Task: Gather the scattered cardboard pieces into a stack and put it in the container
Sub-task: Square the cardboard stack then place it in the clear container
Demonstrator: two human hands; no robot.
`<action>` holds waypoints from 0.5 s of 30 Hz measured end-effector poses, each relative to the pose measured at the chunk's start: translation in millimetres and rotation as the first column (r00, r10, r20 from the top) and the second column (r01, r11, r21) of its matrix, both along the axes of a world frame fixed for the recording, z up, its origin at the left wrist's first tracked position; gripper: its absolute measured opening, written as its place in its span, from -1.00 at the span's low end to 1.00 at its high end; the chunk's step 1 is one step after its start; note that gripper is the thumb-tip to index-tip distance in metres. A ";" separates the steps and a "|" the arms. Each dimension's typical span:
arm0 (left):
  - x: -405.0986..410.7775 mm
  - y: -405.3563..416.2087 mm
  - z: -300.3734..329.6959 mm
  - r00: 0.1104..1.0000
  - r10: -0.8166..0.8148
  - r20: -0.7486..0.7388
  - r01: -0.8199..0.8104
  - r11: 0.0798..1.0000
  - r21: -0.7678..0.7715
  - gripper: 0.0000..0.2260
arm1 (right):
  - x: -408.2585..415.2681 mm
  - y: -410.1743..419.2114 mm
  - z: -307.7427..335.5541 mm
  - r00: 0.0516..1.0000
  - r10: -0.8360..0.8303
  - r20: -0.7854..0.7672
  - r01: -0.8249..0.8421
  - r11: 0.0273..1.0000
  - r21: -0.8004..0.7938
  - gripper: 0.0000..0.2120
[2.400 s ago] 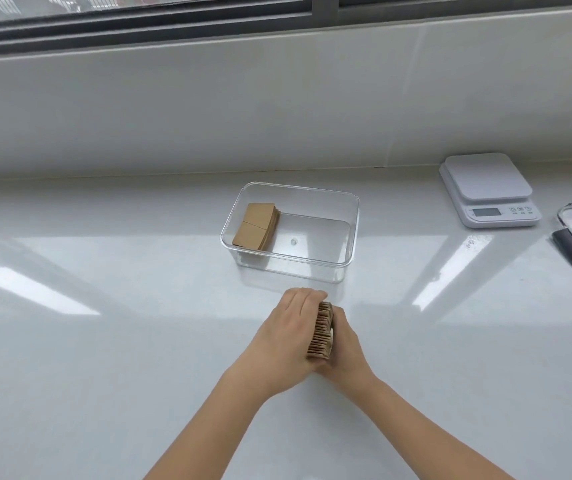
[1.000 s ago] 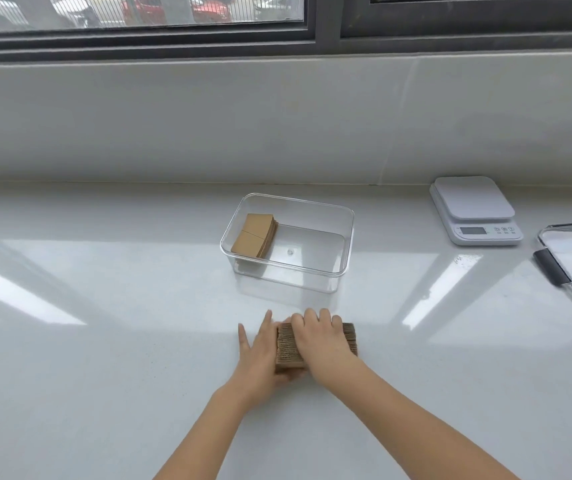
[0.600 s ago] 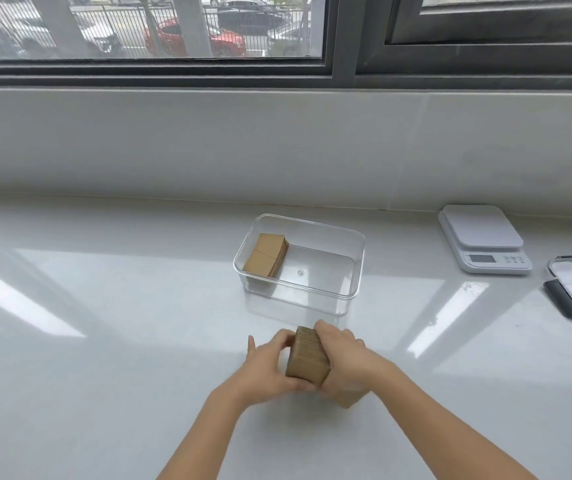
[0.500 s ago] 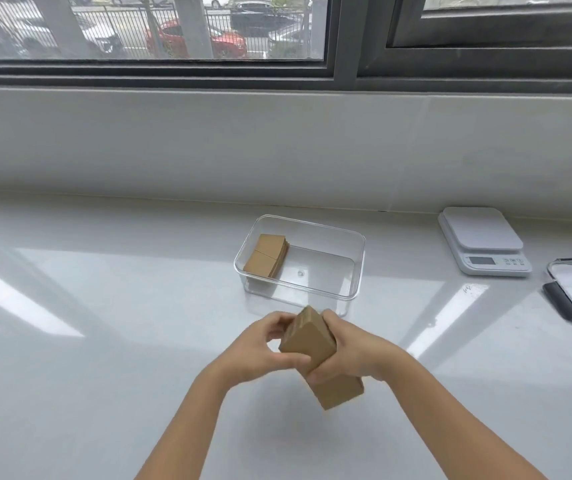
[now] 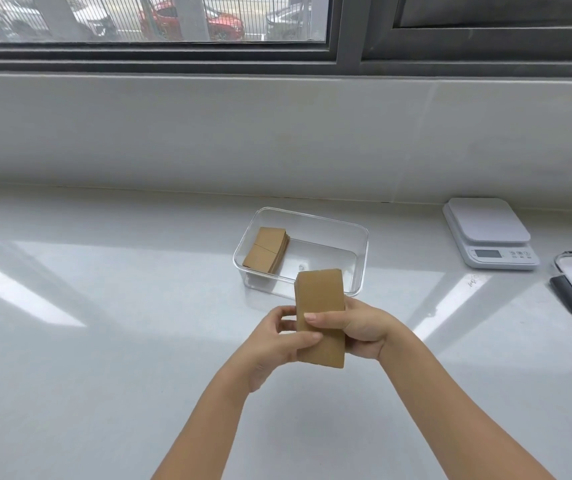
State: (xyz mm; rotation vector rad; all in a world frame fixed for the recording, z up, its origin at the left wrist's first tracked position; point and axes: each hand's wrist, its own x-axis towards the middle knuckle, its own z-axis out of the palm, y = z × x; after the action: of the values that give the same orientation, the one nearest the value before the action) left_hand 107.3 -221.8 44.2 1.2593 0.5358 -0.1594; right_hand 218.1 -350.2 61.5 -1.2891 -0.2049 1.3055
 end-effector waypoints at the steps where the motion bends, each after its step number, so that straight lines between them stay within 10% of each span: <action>1: 2.6 0.5 0.3 1.000 0.012 -0.008 -0.012 1.000 0.009 -0.45 | 0.5 1.4 0.2 1.000 0.003 0.013 -0.003 1.000 -0.004 -0.43; 8: 22.9 13.6 7.3 1.000 0.017 0.023 -0.017 1.000 -0.003 -0.35 | 15.8 12.4 12.9 0.989 0.055 0.141 -0.061 0.997 0.039 -0.66; 11: 31.5 23.5 9.1 0.998 0.010 0.055 -0.005 0.997 -0.075 -0.34 | 30.9 13.4 12.8 0.960 0.077 0.269 -0.069 0.997 -0.038 -0.24; 15: 38.6 36.1 5.7 0.995 0.050 0.082 -0.031 0.976 -0.217 -0.49 | 63.8 19.5 4.2 0.810 -0.317 0.494 0.401 0.913 -0.071 -0.26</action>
State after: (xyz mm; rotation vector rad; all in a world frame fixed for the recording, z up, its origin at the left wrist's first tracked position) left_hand 145.9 -185.7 49.8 1.0382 0.4557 -0.1237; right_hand 281.9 -330.7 65.7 -1.6945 -0.1769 0.6744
